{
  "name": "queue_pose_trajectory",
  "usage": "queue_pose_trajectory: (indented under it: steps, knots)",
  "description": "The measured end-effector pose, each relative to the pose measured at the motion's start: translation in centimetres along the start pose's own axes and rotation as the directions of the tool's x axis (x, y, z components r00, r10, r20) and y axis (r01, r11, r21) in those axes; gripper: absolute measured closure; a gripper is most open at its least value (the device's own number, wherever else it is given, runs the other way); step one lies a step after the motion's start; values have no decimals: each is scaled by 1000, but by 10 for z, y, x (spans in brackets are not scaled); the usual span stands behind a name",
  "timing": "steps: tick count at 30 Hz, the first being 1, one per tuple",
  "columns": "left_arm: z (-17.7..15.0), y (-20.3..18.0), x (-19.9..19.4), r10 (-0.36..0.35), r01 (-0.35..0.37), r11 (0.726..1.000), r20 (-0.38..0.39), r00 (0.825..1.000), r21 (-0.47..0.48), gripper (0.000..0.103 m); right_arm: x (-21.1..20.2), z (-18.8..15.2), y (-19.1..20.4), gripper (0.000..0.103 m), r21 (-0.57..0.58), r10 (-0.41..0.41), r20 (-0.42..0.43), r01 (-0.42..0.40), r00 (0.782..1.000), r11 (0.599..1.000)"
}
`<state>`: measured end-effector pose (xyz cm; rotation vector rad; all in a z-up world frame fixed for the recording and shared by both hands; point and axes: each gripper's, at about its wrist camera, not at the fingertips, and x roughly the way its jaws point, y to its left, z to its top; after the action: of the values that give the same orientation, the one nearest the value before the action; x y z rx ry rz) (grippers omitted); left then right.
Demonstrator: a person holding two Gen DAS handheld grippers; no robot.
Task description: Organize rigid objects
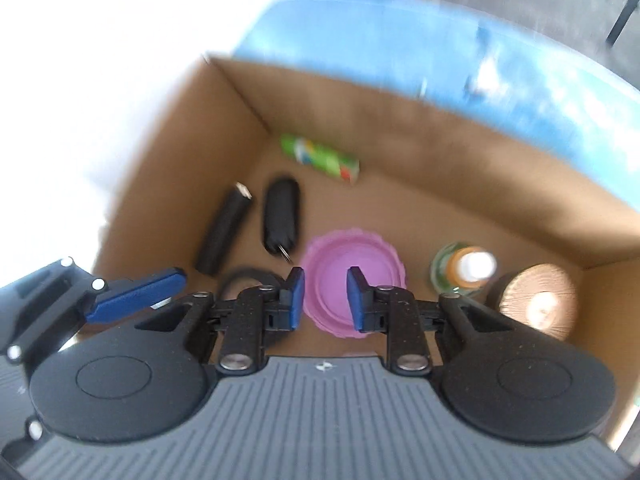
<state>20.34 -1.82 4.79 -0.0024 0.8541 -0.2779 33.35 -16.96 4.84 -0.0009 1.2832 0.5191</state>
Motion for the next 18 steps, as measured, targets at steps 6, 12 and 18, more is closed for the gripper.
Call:
queue_pose_trajectory:
  steps: [6, 12, 18]
  knots:
    - [-10, 4, -58, -20, 24, 999, 124, 992, -30, 12, -101, -60, 24, 54, -15, 11, 307, -7, 952, 1000]
    - [-22, -4, -103, 30, -24, 999, 199, 980, -34, 0, -164, -152, 32, 12, 59, -57, 544, 29, 837, 998]
    - [-27, -11, -110, 123, -109, 990, 179, 976, -86, 0, -153, -226, 35, 1, 253, -275, 586, 150, 762, 956]
